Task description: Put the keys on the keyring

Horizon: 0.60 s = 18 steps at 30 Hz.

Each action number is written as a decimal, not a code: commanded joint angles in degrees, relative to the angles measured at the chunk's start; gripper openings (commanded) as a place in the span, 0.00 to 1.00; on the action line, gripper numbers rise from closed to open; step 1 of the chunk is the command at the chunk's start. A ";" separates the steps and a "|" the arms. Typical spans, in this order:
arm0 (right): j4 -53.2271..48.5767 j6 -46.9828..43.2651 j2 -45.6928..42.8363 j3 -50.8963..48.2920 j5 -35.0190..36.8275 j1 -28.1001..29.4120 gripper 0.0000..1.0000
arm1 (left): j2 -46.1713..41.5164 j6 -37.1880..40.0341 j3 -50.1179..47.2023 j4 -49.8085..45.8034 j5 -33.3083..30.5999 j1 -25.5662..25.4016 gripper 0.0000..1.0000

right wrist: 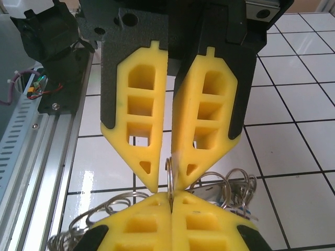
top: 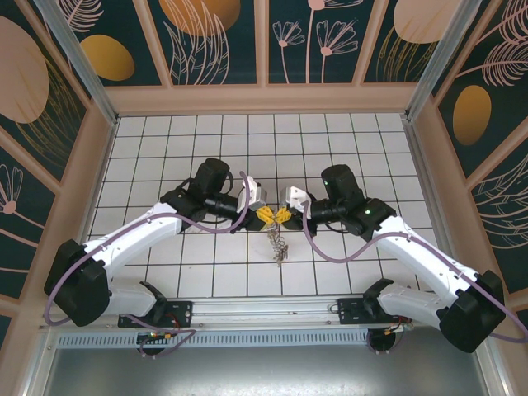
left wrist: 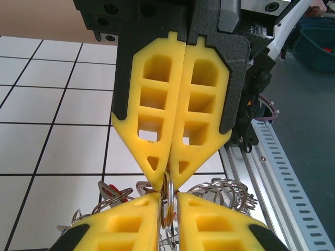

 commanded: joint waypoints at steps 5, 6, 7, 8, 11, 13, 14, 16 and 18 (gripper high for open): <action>3.20 0.77 -0.03 1.59 -0.75 0.47 0.00 | -1.01 -2.29 1.81 2.79 -2.20 -0.30 0.20; 3.34 0.91 -0.06 1.50 -0.78 0.47 0.00 | -1.16 -2.64 1.81 3.07 -2.47 -0.28 0.20; 3.36 0.92 0.02 1.49 -0.74 0.47 0.00 | -1.31 -3.13 1.78 3.33 -2.58 -0.23 0.20; 3.31 0.92 0.11 1.50 -0.66 0.47 0.00 | -1.41 -3.46 1.79 3.51 -2.45 -0.26 0.20; 3.22 0.71 0.49 1.68 -0.30 0.47 0.00 | -1.04 -3.84 1.79 3.37 -2.11 -0.22 0.19; 3.06 0.68 0.71 1.99 -0.31 0.47 0.00 | -0.78 -4.38 3.46 3.29 -2.66 -0.23 0.16; 3.05 0.74 0.83 2.17 -0.34 0.54 0.00 | -0.62 -4.71 3.87 3.20 -2.67 -0.29 0.14; 3.05 0.80 0.89 2.31 -0.30 0.58 0.00 | -0.30 -4.91 4.49 3.08 -2.31 -0.22 0.07; 3.12 0.91 0.96 2.45 -0.06 0.54 0.00 | -0.12 -3.82 4.80 2.64 -0.74 -0.27 0.00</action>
